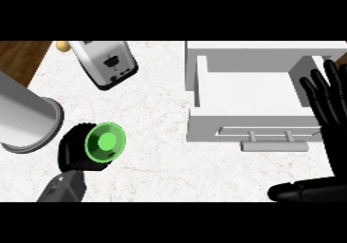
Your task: Pick up the cup, place it into the drawer and close the drawer
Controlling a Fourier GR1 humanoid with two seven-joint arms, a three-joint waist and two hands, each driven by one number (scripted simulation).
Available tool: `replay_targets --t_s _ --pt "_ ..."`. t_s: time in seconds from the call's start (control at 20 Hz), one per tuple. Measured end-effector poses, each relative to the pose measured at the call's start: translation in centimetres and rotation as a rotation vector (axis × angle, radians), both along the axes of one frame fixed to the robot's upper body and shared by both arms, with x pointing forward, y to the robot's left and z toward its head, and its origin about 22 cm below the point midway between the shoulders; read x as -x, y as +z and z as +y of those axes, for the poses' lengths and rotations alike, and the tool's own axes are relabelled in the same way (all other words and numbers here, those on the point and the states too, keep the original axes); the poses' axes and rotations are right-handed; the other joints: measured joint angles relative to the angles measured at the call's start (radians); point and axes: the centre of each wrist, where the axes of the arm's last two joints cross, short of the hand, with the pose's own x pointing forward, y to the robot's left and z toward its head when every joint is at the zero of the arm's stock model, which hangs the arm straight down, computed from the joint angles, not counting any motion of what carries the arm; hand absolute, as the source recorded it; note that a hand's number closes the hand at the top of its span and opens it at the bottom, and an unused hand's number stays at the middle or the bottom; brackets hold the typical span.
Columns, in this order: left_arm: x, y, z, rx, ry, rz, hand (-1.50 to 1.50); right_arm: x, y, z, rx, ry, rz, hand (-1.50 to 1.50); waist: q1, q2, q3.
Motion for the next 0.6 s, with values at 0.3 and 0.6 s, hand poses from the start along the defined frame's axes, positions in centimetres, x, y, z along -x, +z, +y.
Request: replay_targets --t_s 0.3,0.6 --pt "-2.4 3.9 -2.1 -0.007 -0.14 -0.109 1.5 -0.3 0.1 0.2 -0.001 -0.014 0.004 -1.5 0.008 -0.003 0.001" --pt "-4.3 9.8 -4.4 -0.007 -0.249 -0.166 1.5 -0.3 -0.6 0.3 0.003 -0.011 0.014 -1.5 0.008 -0.003 0.001"
